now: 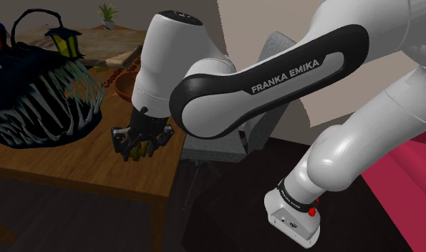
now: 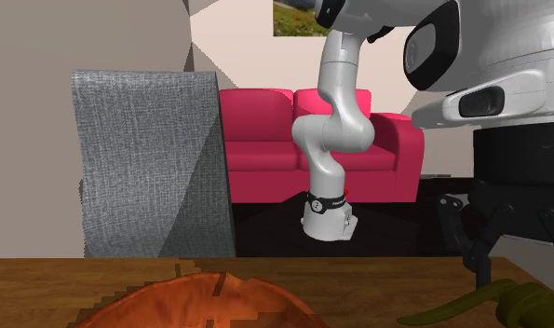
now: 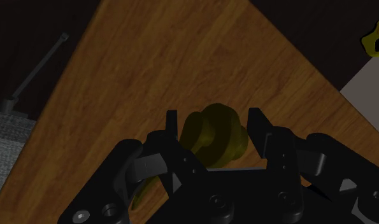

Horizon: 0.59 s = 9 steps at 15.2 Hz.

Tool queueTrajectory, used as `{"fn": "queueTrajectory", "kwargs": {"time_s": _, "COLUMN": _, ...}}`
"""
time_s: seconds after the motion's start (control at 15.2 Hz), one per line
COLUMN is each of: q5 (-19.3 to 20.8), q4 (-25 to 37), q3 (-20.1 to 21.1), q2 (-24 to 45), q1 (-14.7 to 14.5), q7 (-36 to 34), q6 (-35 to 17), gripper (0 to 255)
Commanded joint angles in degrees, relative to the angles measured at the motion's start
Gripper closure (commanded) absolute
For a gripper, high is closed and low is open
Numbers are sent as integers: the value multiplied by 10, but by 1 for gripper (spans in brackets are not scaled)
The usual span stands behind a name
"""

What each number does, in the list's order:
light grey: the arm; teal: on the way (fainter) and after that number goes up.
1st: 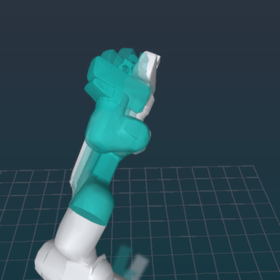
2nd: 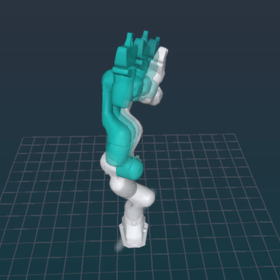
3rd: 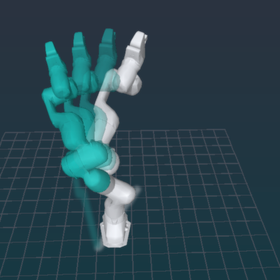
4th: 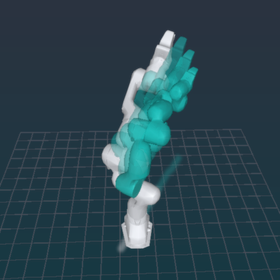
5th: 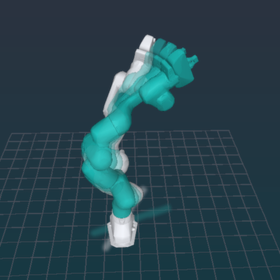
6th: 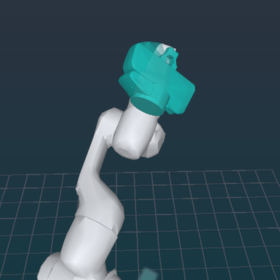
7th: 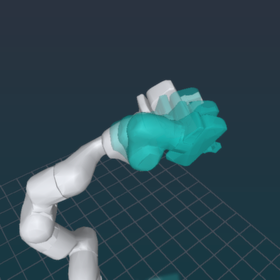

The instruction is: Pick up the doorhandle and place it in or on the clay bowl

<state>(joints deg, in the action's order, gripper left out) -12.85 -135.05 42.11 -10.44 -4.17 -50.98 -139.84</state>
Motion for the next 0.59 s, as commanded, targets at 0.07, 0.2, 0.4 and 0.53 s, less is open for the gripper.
{"fn": "queueTrajectory", "kwargs": {"time_s": 0.07, "q5": 0, "q4": 0, "q3": 0, "q2": 0, "q1": 0, "q7": 0, "q6": 0, "gripper": 255}}
{"fn": "queueTrajectory", "kwargs": {"time_s": 0.2, "q5": 0, "q4": 0, "q3": 0, "q2": 0, "q1": 0, "q7": 0, "q6": 0, "gripper": 255}}
{"fn": "queueTrajectory", "kwargs": {"time_s": 0.4, "q5": -6, "q4": 8, "q3": -4, "q2": -10, "q1": -2, "q7": 4, "q6": 17, "gripper": 255}}
{"fn": "queueTrajectory", "kwargs": {"time_s": 0.53, "q5": -11, "q4": 17, "q3": -9, "q2": -20, "q1": -3, "q7": 8, "q6": 34, "gripper": 255}}
